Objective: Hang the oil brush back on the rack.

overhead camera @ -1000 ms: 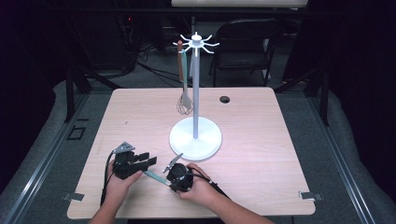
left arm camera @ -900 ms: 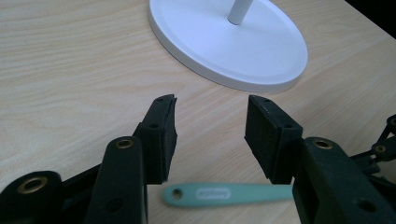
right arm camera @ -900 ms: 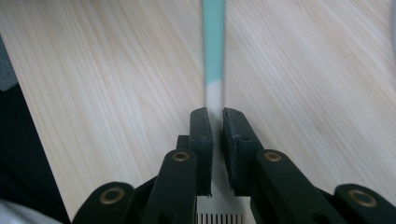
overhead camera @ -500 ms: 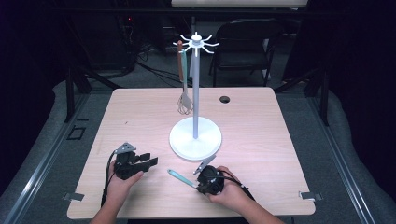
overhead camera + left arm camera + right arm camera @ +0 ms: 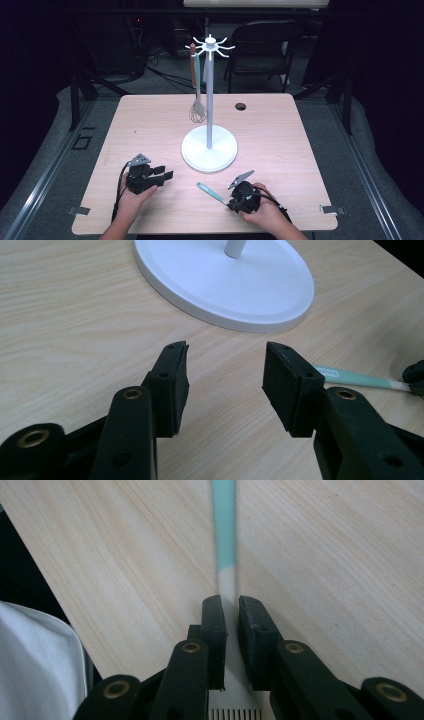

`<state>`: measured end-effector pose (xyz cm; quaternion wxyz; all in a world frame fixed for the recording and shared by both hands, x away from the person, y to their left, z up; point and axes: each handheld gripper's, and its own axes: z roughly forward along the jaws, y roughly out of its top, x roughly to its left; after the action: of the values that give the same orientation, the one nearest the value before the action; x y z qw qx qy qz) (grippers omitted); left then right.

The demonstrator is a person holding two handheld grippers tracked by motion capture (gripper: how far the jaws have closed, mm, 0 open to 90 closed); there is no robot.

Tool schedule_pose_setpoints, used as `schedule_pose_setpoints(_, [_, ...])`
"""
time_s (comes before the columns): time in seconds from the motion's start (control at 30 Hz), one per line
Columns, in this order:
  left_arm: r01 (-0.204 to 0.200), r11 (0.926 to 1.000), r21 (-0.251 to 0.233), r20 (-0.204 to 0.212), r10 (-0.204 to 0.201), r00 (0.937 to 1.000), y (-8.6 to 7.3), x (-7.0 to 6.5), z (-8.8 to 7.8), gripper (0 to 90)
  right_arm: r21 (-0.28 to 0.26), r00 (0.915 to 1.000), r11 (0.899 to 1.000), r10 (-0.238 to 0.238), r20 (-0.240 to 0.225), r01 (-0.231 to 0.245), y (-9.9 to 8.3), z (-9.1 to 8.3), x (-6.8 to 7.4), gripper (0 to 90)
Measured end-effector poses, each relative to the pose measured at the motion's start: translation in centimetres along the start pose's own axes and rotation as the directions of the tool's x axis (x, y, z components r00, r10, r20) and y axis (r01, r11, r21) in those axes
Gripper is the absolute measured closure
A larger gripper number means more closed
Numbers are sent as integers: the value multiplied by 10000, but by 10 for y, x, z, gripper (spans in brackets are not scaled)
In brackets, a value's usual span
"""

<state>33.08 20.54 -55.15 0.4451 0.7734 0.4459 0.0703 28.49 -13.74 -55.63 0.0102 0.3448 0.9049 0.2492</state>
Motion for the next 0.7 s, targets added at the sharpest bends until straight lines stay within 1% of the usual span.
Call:
schedule_pose_setpoints(0.03, [-19, 10000, 20, -24, 19, 10000, 0, -1, 0, 524, 66, 9999, 9999, -83, 89, 82, 1, 0, 0, 810])
schedule_pose_setpoints(0.1, [-40, 10000, 47, 5, 40, 10000, 0, -1, 1, 523, -78, 9999, 9999, -94, 43, 94, 4, 1, 1, 800])
schedule_pose_setpoints(0.2, [-61, 10000, 68, 24, 60, 10000, 0, -3, 2, 518, -117, 9996, 9997, -216, 159, 218, 11, 5, 3, 801])
schedule_pose_setpoints(0.23, [-70, 9999, 80, 43, 69, 10000, -1, -3, 2, 514, -160, 9997, 9997, -182, 143, 184, 13, 7, 4, 802])
schedule_pose_setpoints(0.27, [-63, 9999, 110, 89, 62, 9999, -1, -3, 3, 511, -88, 9994, 9996, -261, 227, 263, 15, 8, 4, 803])
schedule_pose_setpoints(0.33, [-120, 9998, 134, 178, 118, 9998, -1, -4, 3, 500, -212, 9994, 9995, -230, 263, 235, 18, 11, 5, 807])
schedule_pose_setpoints(0.37, [-128, 9999, 114, 204, 126, 9997, -1, -4, 3, 496, -131, 9990, 9995, -298, 336, 303, 19, 11, 6, 808])
schedule_pose_setpoints(0.43, [-121, 9998, 126, 235, 118, 9997, -1, -4, 4, 483, -101, 9983, 9991, -406, 416, 411, 20, 13, 7, 810])
schedule_pose_setpoints(0.57, [-116, 9998, 137, 267, 112, 9996, -1, -5, 5, 463, -139, 9982, 9991, -397, 458, 404, 20, 14, 8, 817])
schedule_pose_setpoints(0.63, [-140, 9998, 140, 380, 135, 9992, -1, -6, 5, 451, -151, 9982, 9990, -424, 422, 431, 20, 14, 7, 820])
schedule_pose_setpoints(0.7, [-179, 9997, 139, 461, 172, 9988, -1, -7, 7, 441, -180, 9977, 9987, -463, 494, 472, 19, 13, 7, 823])
